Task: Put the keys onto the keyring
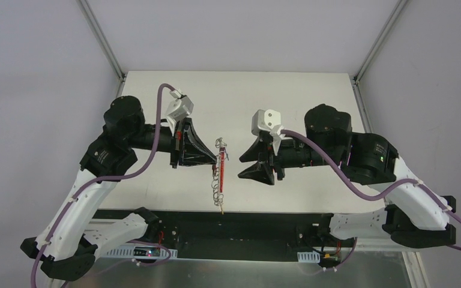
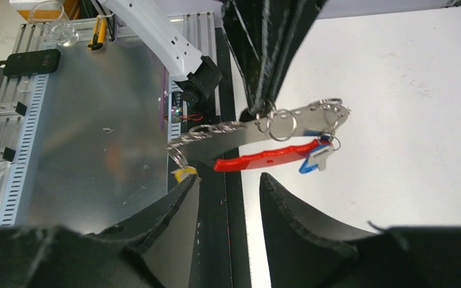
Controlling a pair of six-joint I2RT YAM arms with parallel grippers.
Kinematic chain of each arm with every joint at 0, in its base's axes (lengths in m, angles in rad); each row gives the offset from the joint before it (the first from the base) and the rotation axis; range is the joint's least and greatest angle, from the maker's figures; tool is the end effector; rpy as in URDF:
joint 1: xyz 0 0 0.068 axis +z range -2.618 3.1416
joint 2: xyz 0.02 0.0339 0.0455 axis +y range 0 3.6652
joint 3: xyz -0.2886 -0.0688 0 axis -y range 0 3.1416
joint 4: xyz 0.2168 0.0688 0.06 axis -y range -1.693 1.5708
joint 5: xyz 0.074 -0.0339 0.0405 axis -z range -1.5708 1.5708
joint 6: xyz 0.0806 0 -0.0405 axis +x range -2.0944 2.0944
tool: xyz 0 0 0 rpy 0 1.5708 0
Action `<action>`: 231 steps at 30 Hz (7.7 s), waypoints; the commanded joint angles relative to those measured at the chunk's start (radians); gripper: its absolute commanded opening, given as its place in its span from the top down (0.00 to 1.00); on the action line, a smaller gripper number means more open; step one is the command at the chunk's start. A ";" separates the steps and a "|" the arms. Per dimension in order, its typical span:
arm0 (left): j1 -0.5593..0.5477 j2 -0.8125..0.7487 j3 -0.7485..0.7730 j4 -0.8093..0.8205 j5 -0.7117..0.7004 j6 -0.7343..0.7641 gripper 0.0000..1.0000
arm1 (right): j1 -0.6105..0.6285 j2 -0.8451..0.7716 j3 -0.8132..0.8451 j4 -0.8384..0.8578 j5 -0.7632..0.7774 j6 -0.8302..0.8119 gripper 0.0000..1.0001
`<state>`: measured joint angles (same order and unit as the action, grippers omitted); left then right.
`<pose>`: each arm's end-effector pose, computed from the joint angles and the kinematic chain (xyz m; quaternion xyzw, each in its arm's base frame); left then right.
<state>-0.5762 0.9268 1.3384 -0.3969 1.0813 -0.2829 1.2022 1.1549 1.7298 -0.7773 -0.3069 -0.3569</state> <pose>0.0730 -0.1323 0.4877 0.4506 0.5418 -0.5828 0.4048 0.0495 0.1958 0.5154 -0.6071 0.4768 0.3642 0.5211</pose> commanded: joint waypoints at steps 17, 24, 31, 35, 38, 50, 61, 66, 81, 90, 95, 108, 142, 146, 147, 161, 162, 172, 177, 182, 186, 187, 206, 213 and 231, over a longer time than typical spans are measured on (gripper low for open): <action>-0.053 -0.023 0.033 -0.330 -0.206 0.351 1.00 | -0.135 0.300 0.380 -0.201 -0.299 0.013 0.61; -0.070 -0.040 0.028 -0.336 -0.204 0.397 1.00 | -0.154 0.349 0.389 -0.175 -0.416 0.040 0.61; -0.076 -0.058 0.038 -0.335 -0.189 0.415 1.00 | -0.155 0.372 0.357 -0.127 -0.465 0.059 0.61; -0.076 -0.060 0.054 -0.335 -0.182 0.417 1.00 | -0.155 0.387 0.357 -0.102 -0.472 0.075 0.61; -0.077 -0.057 0.058 -0.336 -0.184 0.418 1.00 | -0.154 0.401 0.358 -0.098 -0.471 0.079 0.61; -0.077 -0.066 0.064 -0.339 -0.219 0.435 1.00 | -0.154 0.424 0.325 -0.079 -0.447 0.071 0.61; -0.077 -0.087 0.056 -0.339 -0.254 0.450 1.00 | -0.153 0.442 0.307 -0.085 -0.446 0.064 0.62; -0.077 -0.095 0.054 -0.339 -0.259 0.455 1.00 | -0.152 0.449 0.304 -0.086 -0.452 0.063 0.62; -0.077 -0.099 0.052 -0.332 -0.299 0.458 1.00 | -0.146 0.465 0.307 -0.108 -0.440 0.041 0.75; -0.077 -0.111 0.043 -0.322 -0.301 0.455 1.00 | -0.137 0.477 0.313 -0.121 -0.423 0.033 0.83; -0.077 -0.114 0.041 -0.318 -0.292 0.452 1.00 | -0.125 0.486 0.327 -0.130 -0.408 0.026 0.96; -0.077 -0.174 -0.002 -0.254 -0.248 0.455 0.78 | -0.108 0.323 0.128 0.101 -0.287 0.074 1.00; -0.077 -0.109 0.061 0.263 -0.072 0.302 0.59 | -0.081 -0.097 -0.218 0.571 -0.266 0.233 1.00; -0.077 -0.079 0.062 0.297 0.043 0.303 0.59 | -0.081 -0.075 -0.182 0.540 -0.280 0.258 1.00; -0.077 -0.075 0.058 0.299 0.068 0.304 0.59 | -0.081 -0.072 -0.178 0.542 -0.283 0.266 1.00; -0.080 -0.123 -0.043 0.451 0.140 0.298 0.60 | -0.083 -0.015 -0.118 0.536 -0.317 0.322 1.00; -0.080 -0.126 -0.046 0.462 0.141 0.293 0.60 | -0.082 -0.011 -0.115 0.535 -0.320 0.324 1.00; -0.080 -0.118 -0.052 0.483 0.156 0.286 0.64 | -0.083 0.013 -0.092 0.538 -0.353 0.347 1.00; -0.080 -0.115 -0.055 0.489 0.154 0.286 0.64 | -0.083 0.029 -0.077 0.533 -0.373 0.352 1.00; -0.080 -0.115 -0.060 0.498 0.151 0.286 0.62 | -0.083 0.041 -0.067 0.530 -0.380 0.352 1.00; -0.080 -0.113 -0.061 0.501 0.151 0.286 0.63 | -0.082 0.041 -0.066 0.530 -0.379 0.351 1.00; -0.080 -0.112 -0.061 0.501 0.151 0.286 0.63 | -0.083 0.042 -0.067 0.531 -0.377 0.350 1.00; -0.080 -0.119 -0.064 0.503 0.152 0.244 1.00 | -0.083 0.000 -0.133 0.646 -0.337 0.385 1.00; -0.082 -0.154 -0.093 0.512 0.129 0.232 1.00 | -0.079 -0.063 -0.243 0.833 -0.251 0.427 1.00; -0.100 -0.143 -0.123 0.595 0.094 0.191 1.00 | -0.035 -0.130 -0.522 1.398 -0.038 0.518 1.00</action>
<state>-0.6563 0.7815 1.2274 0.1482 1.1431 -0.0643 1.1614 1.0489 1.2160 0.3664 -0.4450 0.1417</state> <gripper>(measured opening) 0.004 0.007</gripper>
